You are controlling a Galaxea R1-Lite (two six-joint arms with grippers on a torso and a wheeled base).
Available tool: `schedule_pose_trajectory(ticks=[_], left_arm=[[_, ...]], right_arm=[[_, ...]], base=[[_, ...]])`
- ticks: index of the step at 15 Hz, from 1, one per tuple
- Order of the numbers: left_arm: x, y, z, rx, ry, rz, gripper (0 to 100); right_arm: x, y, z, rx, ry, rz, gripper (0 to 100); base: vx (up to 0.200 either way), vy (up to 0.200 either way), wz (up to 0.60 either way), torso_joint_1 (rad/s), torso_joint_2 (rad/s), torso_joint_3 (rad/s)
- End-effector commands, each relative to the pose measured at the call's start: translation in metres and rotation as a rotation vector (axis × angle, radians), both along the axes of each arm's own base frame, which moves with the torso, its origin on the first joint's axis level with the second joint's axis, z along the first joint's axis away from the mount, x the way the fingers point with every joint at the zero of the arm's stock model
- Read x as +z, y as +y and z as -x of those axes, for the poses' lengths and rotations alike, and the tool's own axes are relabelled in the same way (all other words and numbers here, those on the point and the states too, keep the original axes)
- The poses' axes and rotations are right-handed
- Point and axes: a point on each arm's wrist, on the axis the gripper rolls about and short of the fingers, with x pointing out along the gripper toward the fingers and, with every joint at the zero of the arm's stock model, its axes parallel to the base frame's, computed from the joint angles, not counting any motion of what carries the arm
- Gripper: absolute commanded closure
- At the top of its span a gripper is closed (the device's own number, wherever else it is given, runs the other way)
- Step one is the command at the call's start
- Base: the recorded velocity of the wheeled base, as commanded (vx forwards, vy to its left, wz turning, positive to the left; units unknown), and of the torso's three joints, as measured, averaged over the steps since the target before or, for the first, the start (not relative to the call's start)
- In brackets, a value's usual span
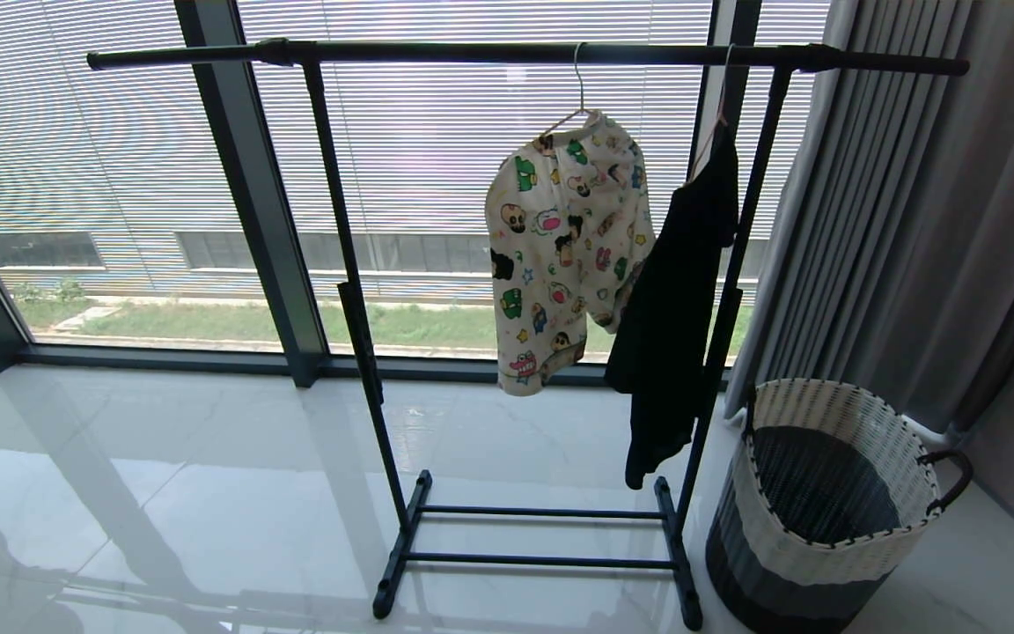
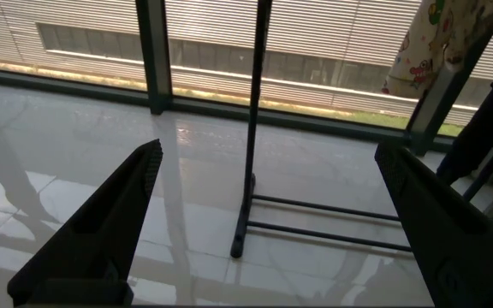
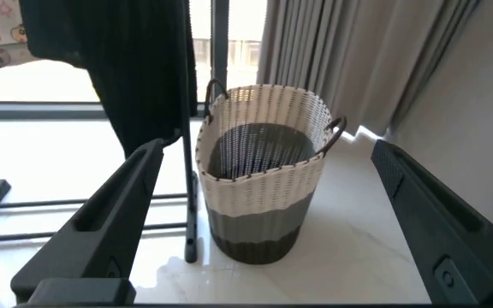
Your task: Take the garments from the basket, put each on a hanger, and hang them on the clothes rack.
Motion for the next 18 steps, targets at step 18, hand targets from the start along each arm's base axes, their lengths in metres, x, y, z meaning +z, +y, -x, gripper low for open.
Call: schedule_pose_trajectory(ticks=[18], left_arm=[[0.0004,0.0,0.0001,0.002,-0.002,0.001,0]], right_arm=[[-0.0018,0.0009,-0.0001,0.045,0.017,-0.011,0]], base=[[0.0,0.0,0.0,0.0,0.0,0.0]])
